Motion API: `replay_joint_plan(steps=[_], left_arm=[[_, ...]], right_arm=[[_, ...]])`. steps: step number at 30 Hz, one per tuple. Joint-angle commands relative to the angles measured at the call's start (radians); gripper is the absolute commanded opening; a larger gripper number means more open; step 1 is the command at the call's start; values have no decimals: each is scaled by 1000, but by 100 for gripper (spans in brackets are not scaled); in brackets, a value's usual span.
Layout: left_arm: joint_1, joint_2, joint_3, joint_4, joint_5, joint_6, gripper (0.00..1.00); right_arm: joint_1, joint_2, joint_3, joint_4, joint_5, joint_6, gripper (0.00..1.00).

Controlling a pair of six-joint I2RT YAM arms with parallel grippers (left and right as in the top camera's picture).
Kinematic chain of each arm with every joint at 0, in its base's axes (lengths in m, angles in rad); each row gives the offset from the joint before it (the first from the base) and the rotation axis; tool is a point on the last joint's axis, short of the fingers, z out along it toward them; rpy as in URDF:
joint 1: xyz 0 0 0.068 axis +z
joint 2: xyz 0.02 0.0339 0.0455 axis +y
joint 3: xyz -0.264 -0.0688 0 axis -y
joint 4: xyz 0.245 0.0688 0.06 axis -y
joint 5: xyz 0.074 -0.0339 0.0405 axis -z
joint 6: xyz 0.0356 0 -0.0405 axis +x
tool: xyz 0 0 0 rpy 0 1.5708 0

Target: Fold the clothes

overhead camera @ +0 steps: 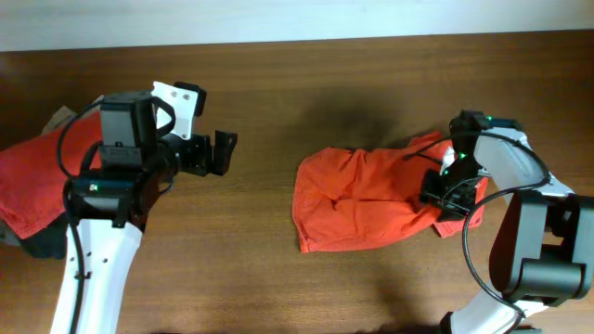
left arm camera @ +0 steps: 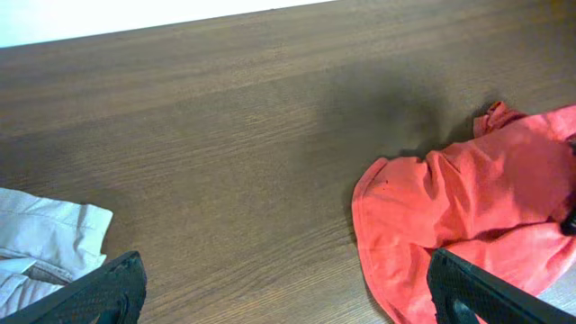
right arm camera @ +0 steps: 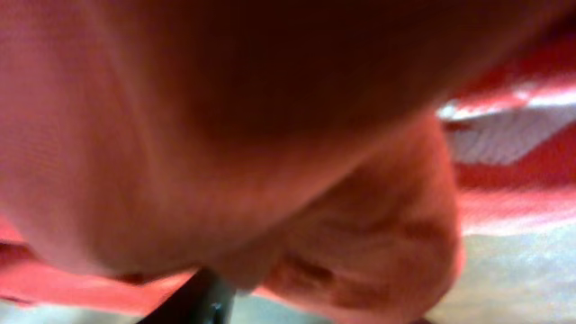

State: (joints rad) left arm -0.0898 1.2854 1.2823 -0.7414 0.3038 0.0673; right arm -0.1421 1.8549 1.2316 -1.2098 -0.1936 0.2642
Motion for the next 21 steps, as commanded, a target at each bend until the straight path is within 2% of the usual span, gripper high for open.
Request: replay_joint_plan(steps=[1,3,7,13,16,21], left_arm=[[-2,8,19,5,14,17,99],[-2,8,19,10,14,19,99],[-2,8,19,14,11,43,99],[-2,8,19,27,11,43,99],[-2,8,19,31,12,43,99],[-2,8,19,31,40,43,99]], right_arm=[[6,-14,8,2,-29,24,22],[6,-37,37,-29,-35,4,14],[6,-109,165,-158,-33,-58,5],[6,-246,518,-264,-36,-97,4],[6,-295,725,-232,-67,-96,4],[19,-317,929,-137,-158,-62,4]])
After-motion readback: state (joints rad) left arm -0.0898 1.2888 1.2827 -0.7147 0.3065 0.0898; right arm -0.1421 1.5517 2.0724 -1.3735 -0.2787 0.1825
